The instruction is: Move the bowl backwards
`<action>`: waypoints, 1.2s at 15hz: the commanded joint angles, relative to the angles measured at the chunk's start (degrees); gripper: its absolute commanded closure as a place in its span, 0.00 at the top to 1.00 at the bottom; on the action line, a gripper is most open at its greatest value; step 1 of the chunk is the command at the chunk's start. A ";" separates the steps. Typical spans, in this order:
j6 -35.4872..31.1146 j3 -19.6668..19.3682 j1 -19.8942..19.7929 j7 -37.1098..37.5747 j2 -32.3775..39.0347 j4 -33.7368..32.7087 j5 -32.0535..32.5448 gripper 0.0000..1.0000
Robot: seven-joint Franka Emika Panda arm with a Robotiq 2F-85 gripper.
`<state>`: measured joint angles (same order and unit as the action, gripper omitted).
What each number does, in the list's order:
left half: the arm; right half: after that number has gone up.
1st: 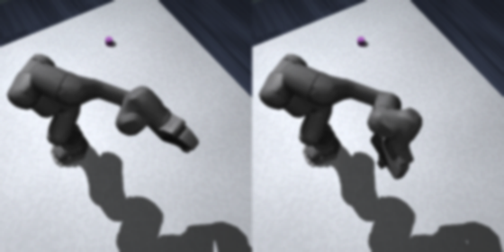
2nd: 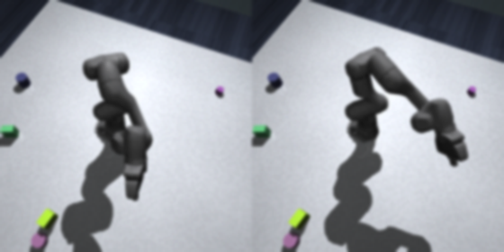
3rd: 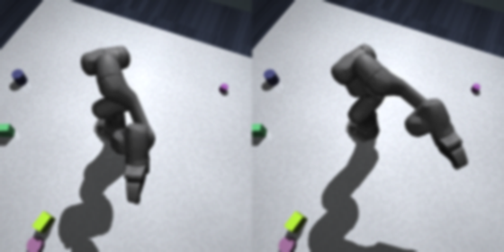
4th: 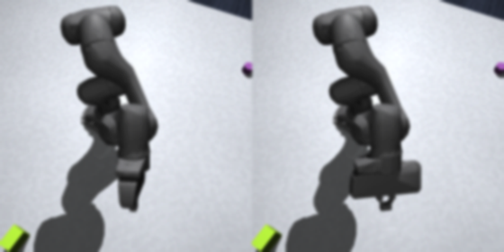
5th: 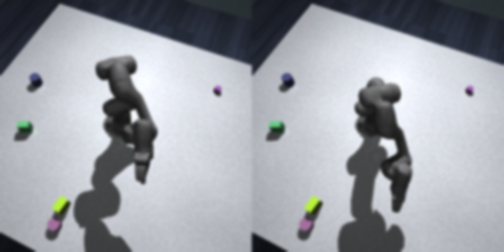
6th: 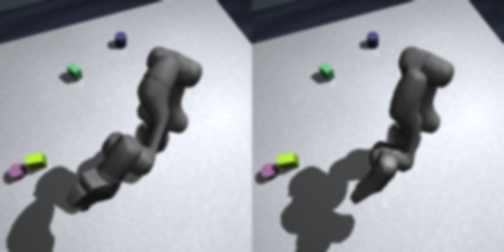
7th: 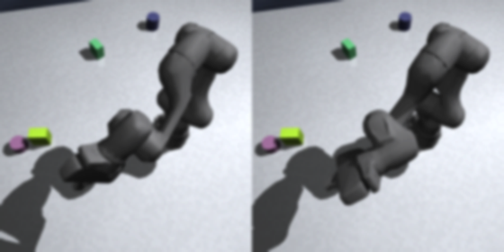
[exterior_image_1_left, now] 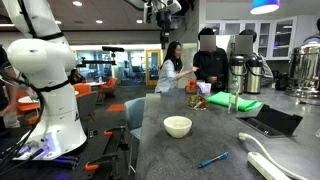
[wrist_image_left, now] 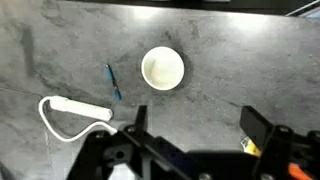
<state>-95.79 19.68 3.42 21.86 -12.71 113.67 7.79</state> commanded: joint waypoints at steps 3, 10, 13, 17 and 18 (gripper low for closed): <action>0.21 -1.94 2.24 0.42 0.26 -0.20 0.46 1.00; -3.85 -3.72 1.72 0.83 2.72 -0.24 1.02 1.00; -8.77 -6.40 0.95 6.54 3.87 2.48 -0.97 1.00; -16.84 -9.26 0.57 14.30 2.75 10.80 -4.60 1.00; -18.85 -9.80 0.44 15.54 2.61 12.84 -6.14 1.00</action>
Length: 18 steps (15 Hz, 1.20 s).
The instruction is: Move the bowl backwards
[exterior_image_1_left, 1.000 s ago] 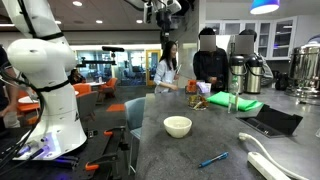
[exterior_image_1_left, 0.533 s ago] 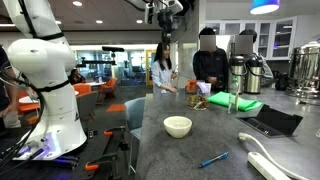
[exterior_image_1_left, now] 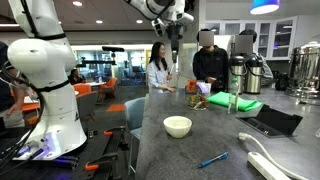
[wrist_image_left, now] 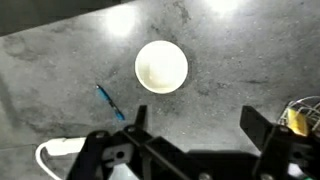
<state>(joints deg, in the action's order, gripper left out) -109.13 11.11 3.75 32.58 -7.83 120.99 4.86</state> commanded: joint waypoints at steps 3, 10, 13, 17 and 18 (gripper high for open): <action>-12.49 -2.05 -0.43 10.19 -2.39 12.11 -5.24 1.00; -25.42 -2.77 -1.13 32.27 8.55 13.81 -2.59 1.00; -27.55 -4.94 0.06 41.90 14.68 11.76 -0.28 1.00; -27.92 -7.57 1.41 42.03 20.54 8.40 -1.40 1.00; -28.17 -8.07 1.70 41.54 22.16 7.27 -1.72 1.00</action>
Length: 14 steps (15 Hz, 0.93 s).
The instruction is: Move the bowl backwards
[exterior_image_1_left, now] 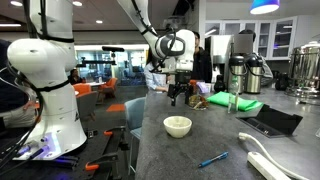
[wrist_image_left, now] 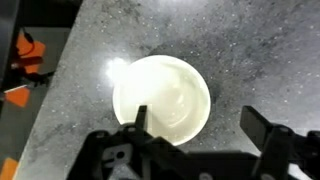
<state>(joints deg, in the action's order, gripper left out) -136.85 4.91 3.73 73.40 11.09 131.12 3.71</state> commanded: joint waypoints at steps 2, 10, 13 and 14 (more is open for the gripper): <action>-0.37 -2.78 2.34 0.60 5.94 -5.01 -1.03 1.00; -2.42 -5.02 4.63 -0.13 14.38 -6.56 -3.99 0.99; -3.03 -5.49 5.45 -0.22 15.49 -6.66 -5.29 0.71; -3.19 -5.85 5.81 -0.21 15.57 -6.65 -4.93 0.65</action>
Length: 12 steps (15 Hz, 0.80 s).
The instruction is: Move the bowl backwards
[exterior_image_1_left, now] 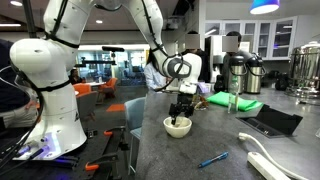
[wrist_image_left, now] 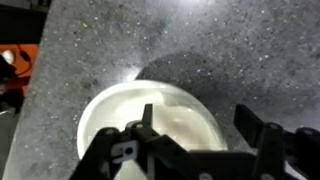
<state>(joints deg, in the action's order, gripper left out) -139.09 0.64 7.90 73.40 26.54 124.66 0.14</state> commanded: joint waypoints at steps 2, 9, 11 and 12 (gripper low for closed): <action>-2.07 1.35 -0.96 -9.48 -0.45 0.53 -3.68 0.88; -0.62 -1.04 1.53 -8.65 0.10 -0.30 -3.41 0.89; -0.63 -1.03 1.53 -8.65 0.10 -0.30 -3.41 0.89; -0.64 -1.03 1.53 -8.65 0.10 -0.30 -3.41 0.89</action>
<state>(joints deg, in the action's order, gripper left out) -139.92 1.15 7.85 65.54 26.63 124.50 -2.15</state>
